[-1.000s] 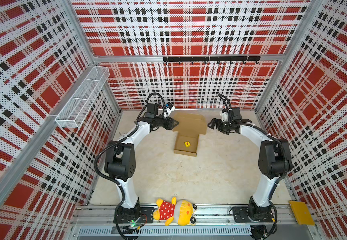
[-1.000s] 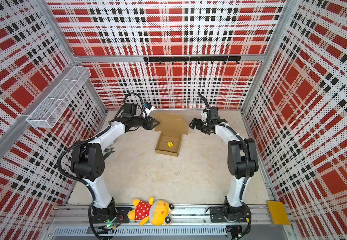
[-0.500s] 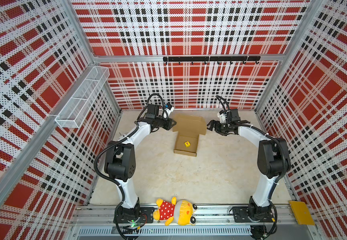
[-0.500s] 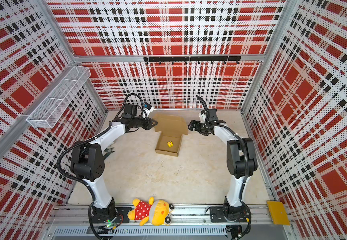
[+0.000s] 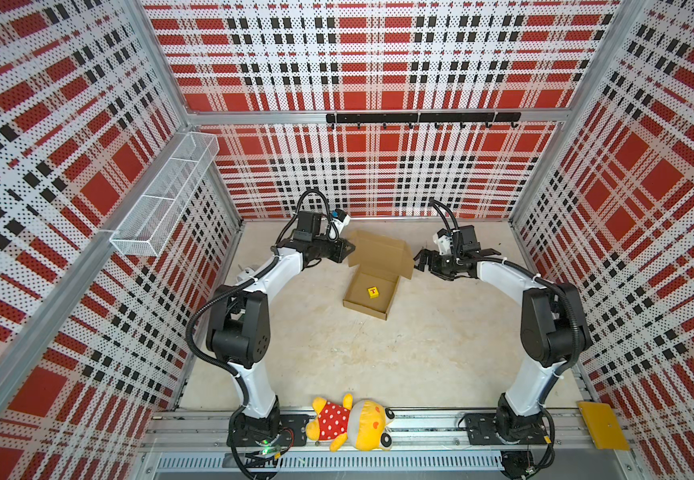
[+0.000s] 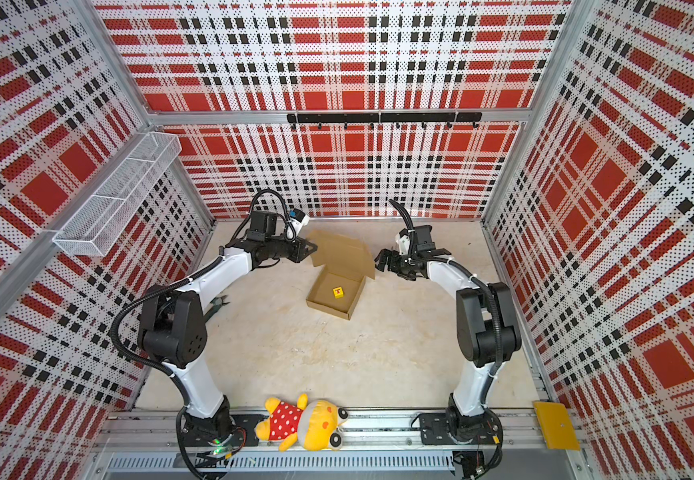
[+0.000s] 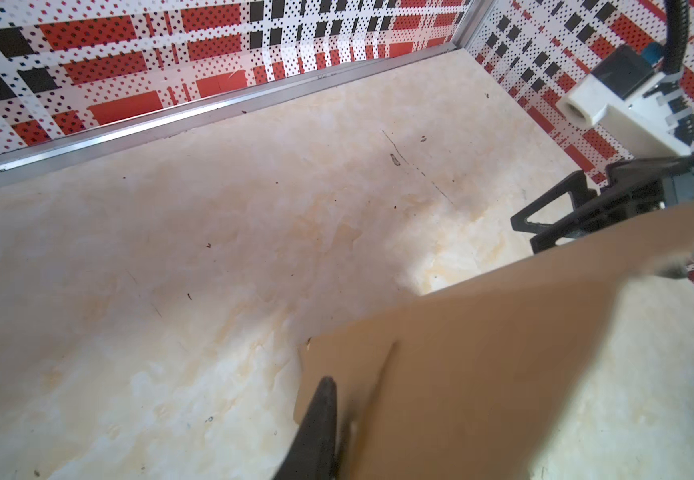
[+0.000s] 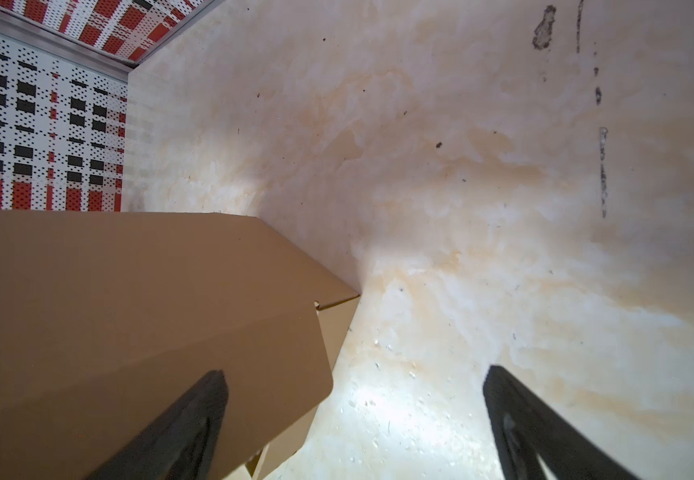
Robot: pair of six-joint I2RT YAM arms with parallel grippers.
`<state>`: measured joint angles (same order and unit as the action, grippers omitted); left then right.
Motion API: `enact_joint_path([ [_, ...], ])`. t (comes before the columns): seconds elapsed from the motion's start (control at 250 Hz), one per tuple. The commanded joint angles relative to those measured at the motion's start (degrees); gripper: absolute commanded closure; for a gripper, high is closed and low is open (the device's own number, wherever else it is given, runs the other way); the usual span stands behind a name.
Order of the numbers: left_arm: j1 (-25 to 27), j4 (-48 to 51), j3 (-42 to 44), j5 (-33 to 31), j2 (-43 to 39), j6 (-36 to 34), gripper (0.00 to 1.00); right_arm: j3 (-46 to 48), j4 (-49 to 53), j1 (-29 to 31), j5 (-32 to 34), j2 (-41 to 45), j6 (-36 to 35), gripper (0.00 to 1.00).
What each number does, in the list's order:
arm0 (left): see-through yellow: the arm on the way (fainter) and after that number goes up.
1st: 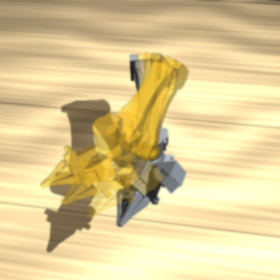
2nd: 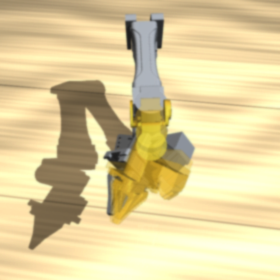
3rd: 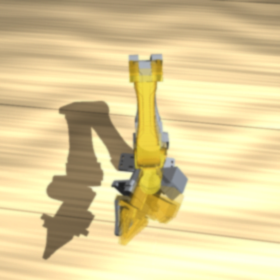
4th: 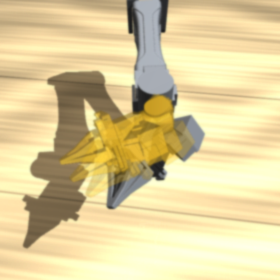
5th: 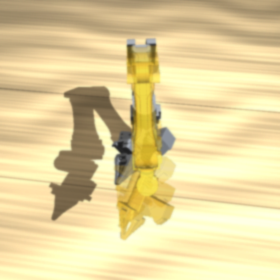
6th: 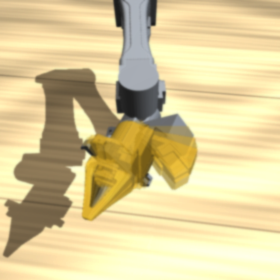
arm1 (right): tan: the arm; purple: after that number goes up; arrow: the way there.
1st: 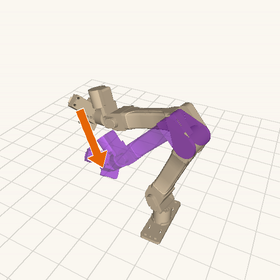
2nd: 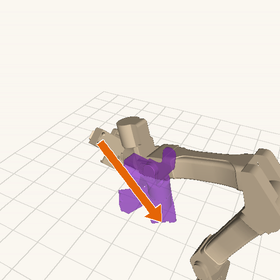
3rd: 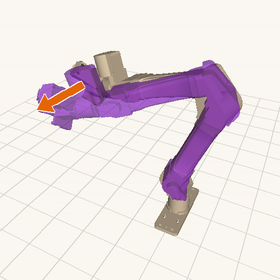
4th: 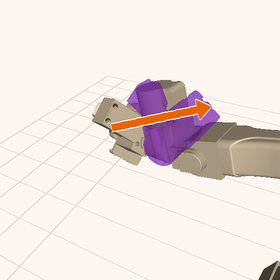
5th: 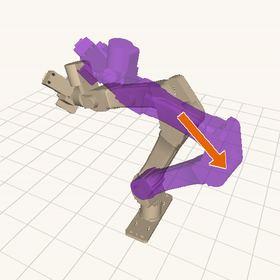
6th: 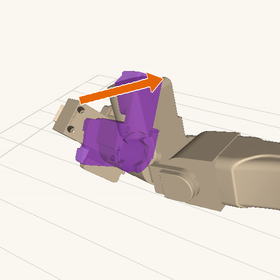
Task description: Fold the paper box
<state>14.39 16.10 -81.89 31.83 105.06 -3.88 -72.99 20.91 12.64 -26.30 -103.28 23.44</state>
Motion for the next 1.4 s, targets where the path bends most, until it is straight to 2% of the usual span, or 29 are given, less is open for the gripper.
enact_joint_path([
  [0.0,0.6,-2.8,1.2,0.3,-2.3,2.3,0.83,2.0,-2.7,0.7,0.7,3.4,0.0,0.01],
  [0.684,2.0,-5.9,4.1,0.0,-4.1,7.8,0.86,14.1,-9.4,5.6,2.7,11.3,3.7,0.03],
  [1.068,2.5,-6.0,4.4,-0.3,-5.2,7.2,0.86,19.6,-19.2,7.5,1.3,14.0,4.0,0.11],
  [1.285,2.6,-6.0,3.7,0.1,-4.1,7.8,0.86,18.7,-20.5,9.7,1.1,12.3,2.5,0.15],
  [1.297,3.8,-5.9,3.6,0.1,-4.0,7.7,0.86,18.7,-20.5,9.8,1.1,12.2,2.5,0.15],
  [1.397,4.3,-5.6,3.2,-0.3,-3.6,7.0,0.86,19.3,-20.1,10.2,1.3,12.6,-0.7,0.16],
])
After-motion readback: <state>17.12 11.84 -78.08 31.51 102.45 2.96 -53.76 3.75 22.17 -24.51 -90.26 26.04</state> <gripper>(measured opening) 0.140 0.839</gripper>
